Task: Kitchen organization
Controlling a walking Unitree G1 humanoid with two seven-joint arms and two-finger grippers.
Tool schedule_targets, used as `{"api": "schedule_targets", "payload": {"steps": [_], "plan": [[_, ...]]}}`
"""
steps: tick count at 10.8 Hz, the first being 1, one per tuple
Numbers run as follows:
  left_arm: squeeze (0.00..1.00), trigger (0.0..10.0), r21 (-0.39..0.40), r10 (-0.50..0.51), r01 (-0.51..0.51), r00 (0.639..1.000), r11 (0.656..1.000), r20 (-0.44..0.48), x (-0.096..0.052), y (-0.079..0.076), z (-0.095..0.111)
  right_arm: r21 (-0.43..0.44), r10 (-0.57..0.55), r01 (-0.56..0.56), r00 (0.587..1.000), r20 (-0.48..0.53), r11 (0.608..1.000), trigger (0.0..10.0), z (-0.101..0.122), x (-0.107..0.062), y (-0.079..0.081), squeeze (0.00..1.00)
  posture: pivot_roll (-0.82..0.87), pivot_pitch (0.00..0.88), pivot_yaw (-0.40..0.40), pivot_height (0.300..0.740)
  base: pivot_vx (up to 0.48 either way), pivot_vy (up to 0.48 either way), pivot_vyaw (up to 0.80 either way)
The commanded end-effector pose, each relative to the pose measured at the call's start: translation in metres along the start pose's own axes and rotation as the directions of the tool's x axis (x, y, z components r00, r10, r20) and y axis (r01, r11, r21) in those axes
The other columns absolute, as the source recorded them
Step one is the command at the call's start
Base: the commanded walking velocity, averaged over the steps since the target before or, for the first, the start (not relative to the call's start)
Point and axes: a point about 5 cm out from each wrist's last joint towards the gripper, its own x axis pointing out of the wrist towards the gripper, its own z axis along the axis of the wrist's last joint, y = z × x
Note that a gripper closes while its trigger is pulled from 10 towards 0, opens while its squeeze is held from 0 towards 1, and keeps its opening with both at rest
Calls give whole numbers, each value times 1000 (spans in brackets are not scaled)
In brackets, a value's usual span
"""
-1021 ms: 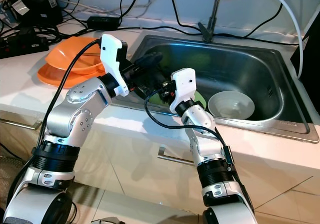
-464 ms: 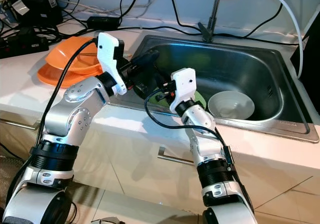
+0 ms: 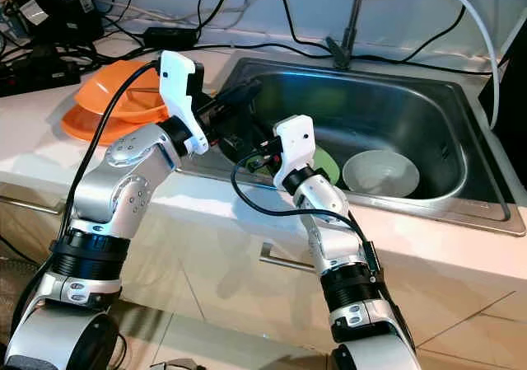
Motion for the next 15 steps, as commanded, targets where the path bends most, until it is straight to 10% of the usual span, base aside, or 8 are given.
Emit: {"api": "schedule_targets", "payload": {"steps": [1,2,8,9,10,15], "plan": [[0,10000,-22,-38,39,999,999,35,4,-6,6,27,-38,38,999,-6,999,0,-3,-3,-6,0,92,0,30,740,0,0,0],[1000,10000,-69,-9,14,998,998,69,5,-4,9,26,-42,42,999,-9,999,0,-4,-3,-7,0,91,0,29,740,0,0,0],[1000,10000,-117,58,-43,990,992,127,-3,8,15,15,-205,206,978,-36,978,0,-7,-4,-31,0,94,0,26,740,0,0,0],[435,10000,-109,95,-82,988,991,124,-8,13,13,2,-261,262,964,-51,965,0,-9,-5,-40,0,96,0,25,740,0,0,0],[0,10000,-90,141,-134,986,987,88,-16,21,5,-12,-341,341,938,-65,940,10000,-8,-5,-53,0,95,0,25,740,0,0,0],[0,10000,33,125,-120,962,992,-241,-37,15,-62,-22,-484,491,848,-214,871,10000,-20,-4,-81,0,101,0,12,740,0,0,0]]}}
